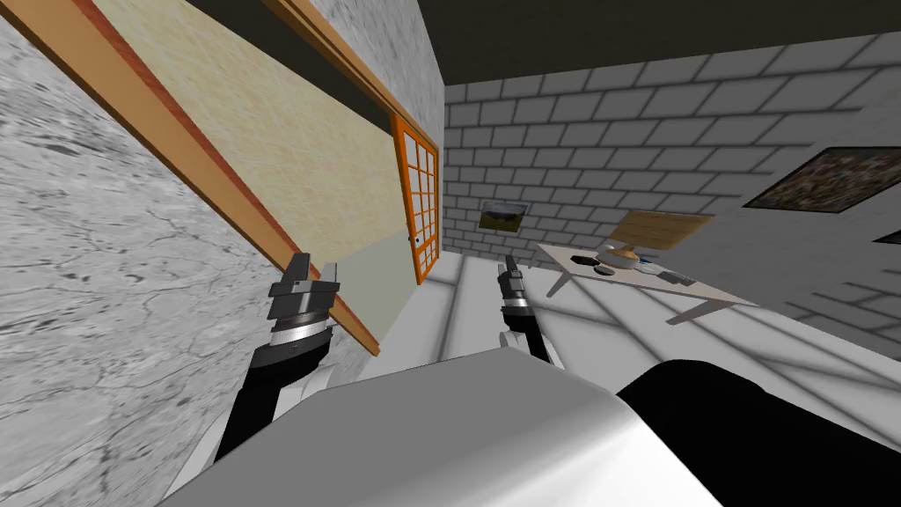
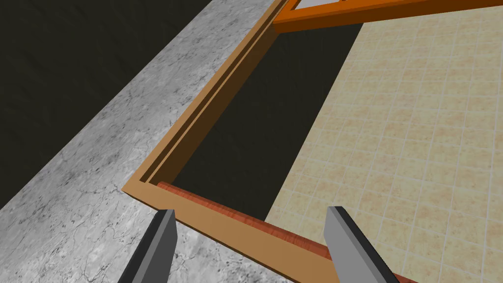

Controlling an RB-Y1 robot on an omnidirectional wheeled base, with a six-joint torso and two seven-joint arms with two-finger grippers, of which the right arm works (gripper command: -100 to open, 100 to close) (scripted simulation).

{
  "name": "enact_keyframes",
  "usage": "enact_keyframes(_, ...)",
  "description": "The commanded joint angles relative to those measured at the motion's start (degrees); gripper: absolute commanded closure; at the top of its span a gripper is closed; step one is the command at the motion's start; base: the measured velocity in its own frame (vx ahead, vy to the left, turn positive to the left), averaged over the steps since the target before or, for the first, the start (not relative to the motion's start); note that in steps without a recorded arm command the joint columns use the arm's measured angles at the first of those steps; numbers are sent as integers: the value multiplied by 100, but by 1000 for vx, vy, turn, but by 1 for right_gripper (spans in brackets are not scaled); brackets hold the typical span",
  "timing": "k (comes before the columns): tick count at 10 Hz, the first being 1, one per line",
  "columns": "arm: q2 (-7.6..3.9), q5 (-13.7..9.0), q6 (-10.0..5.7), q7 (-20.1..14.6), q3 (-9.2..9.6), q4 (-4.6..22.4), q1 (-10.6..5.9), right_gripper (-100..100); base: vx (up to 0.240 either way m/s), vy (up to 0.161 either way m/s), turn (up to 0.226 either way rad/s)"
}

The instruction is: Push the door open

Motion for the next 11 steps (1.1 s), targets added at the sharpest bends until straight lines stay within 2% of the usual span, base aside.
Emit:
enact_keyframes(1,-62,-58,-47,-108,40,126,-40,-100,108,-9,109)
enact_keyframes(3,-113,-117,-96,-218,81,255,-82,-100,175,-27,134)
enact_keyframes(11,-382,-541,-444,-1008,376,1178,-378,-100,192,-62,177)
